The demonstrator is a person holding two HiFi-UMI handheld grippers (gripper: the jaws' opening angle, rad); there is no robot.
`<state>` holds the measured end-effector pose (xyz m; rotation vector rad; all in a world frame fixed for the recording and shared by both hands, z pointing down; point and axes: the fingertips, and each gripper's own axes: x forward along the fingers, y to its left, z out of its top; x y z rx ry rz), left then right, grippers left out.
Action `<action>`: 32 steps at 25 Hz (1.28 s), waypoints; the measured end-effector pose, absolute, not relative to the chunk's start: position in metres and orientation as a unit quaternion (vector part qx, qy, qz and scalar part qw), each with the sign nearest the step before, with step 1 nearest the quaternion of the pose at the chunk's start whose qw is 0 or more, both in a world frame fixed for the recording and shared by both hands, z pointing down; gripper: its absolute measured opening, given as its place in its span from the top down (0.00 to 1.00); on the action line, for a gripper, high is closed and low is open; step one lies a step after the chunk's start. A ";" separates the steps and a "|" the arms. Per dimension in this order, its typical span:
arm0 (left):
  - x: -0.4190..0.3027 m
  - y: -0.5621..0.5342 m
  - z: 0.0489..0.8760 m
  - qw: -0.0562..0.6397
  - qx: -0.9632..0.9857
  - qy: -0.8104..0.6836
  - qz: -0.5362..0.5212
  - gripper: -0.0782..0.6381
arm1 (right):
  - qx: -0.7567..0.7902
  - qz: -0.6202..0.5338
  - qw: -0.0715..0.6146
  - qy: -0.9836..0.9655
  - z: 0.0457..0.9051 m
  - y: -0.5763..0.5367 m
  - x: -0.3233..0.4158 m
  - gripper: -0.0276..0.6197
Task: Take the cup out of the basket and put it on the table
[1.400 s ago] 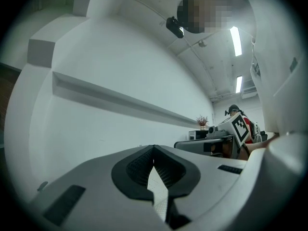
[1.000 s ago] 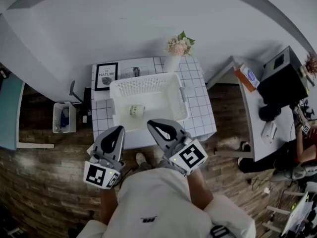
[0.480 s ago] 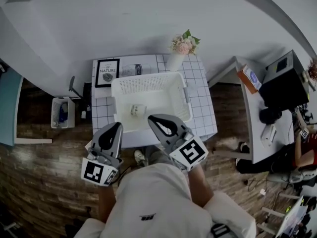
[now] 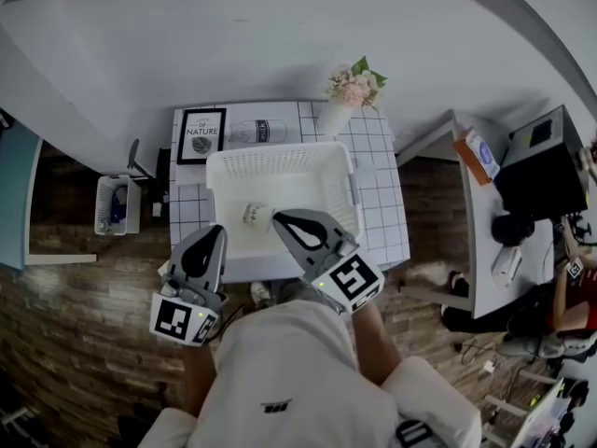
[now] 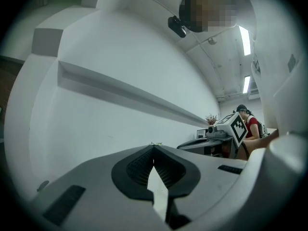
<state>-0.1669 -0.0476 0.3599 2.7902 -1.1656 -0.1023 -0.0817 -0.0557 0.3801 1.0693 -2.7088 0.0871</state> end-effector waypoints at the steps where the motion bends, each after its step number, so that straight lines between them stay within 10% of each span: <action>1: -0.165 -0.050 0.361 0.059 0.920 -0.386 -0.033 0.88 | 0.363 0.033 0.122 -0.923 0.384 -0.059 -0.080 0.94; 21: -0.163 -0.092 0.389 0.077 0.909 -0.410 0.002 0.88 | 0.279 0.081 0.251 -0.923 0.462 -0.107 -0.085 0.93; 32: -0.166 -0.100 0.394 0.078 0.905 -0.418 0.015 0.88 | 0.200 0.089 0.361 -0.907 0.537 -0.115 -0.097 0.75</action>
